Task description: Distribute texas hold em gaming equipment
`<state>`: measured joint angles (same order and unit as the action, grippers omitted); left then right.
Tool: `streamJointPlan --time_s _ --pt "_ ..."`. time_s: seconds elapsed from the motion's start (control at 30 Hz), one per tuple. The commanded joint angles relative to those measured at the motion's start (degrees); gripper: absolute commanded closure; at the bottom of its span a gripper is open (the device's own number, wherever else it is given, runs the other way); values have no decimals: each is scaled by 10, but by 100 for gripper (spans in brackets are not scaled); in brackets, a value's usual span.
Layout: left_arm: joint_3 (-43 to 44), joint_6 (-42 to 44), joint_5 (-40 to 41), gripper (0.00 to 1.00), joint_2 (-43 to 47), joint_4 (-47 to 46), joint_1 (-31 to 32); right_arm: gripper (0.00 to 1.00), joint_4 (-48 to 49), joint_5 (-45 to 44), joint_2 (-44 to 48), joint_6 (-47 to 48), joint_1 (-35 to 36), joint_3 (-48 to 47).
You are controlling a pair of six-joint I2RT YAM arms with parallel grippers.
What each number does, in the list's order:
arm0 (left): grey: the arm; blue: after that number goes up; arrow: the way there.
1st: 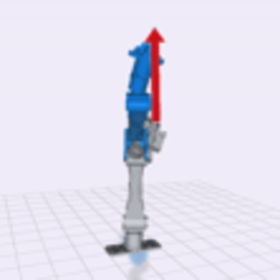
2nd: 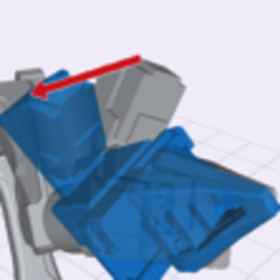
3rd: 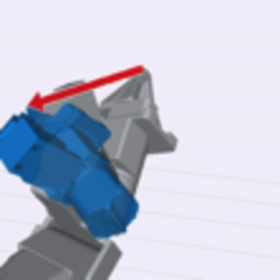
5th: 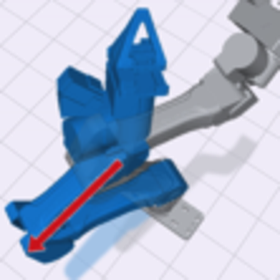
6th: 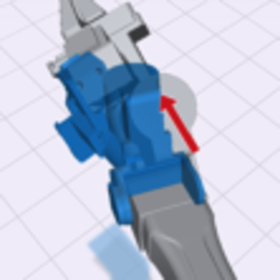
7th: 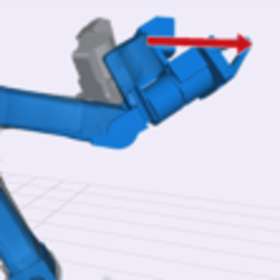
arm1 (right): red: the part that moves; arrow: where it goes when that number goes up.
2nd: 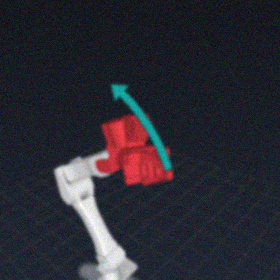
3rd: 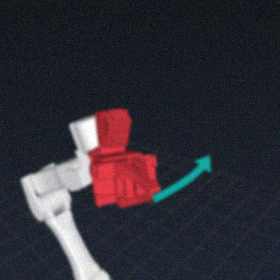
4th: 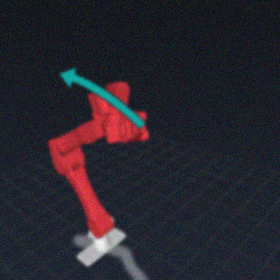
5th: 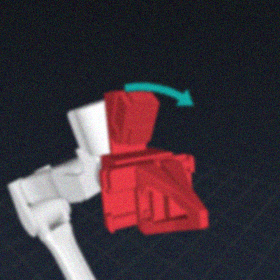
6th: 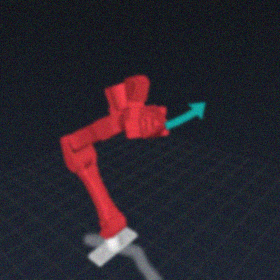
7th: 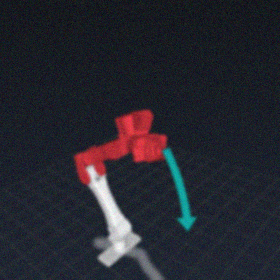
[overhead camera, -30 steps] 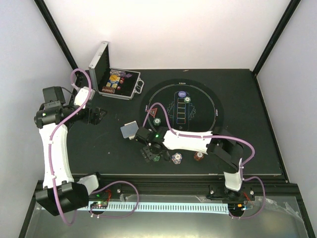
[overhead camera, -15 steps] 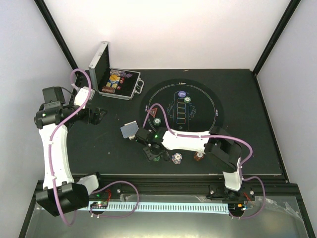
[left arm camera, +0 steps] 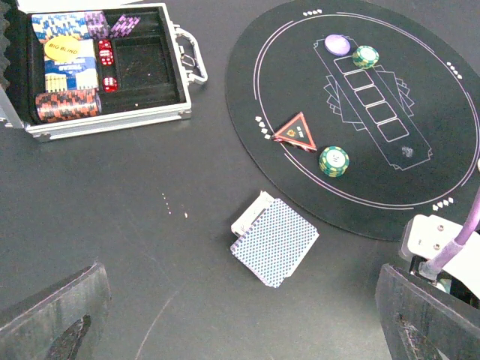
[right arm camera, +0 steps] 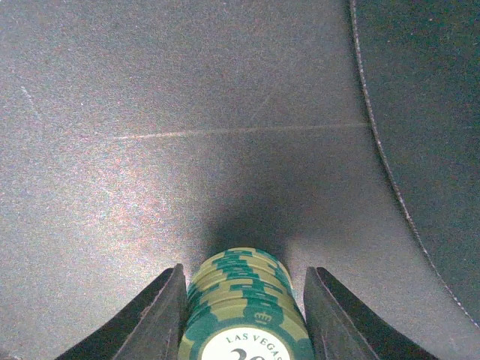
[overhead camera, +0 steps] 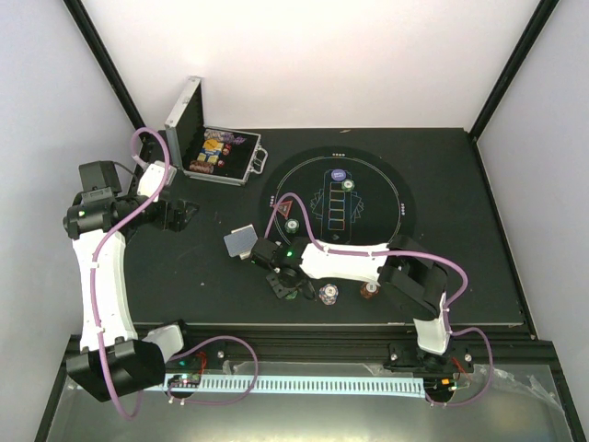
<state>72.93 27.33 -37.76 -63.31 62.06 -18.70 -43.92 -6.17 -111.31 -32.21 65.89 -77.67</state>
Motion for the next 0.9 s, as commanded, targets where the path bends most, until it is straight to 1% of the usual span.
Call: streamJointPlan --time_s 0.0,0.1,0.2,0.33,0.43,0.67,0.77,0.87 --pt "8 -3 -13 1 12 -10 -4 59 -8 -16 -2 -2 3 -9" --pt "8 -2 -11 1 13 -10 -5 60 -9 -16 -4 -1 3 -7" --pt "7 0 -11 1 12 -9 -5 64 -6 -12 -3 -3 3 -4" --pt "8 0 -12 1 13 -8 -5 74 5 8 6 -3 2 -2" --pt "10 1 -12 1 13 -7 -5 81 -5 9 13 -6 3 -13" --pt "23 6 -20 1 11 2 -7 85 -45 -9 51 -2 -8 -34" --pt "24 3 -20 1 11 2 -6 85 -56 -20 80 3 -32 -25" --pt "25 4 -19 1 11 2 -7 85 -62 -28 108 15 -71 -2"
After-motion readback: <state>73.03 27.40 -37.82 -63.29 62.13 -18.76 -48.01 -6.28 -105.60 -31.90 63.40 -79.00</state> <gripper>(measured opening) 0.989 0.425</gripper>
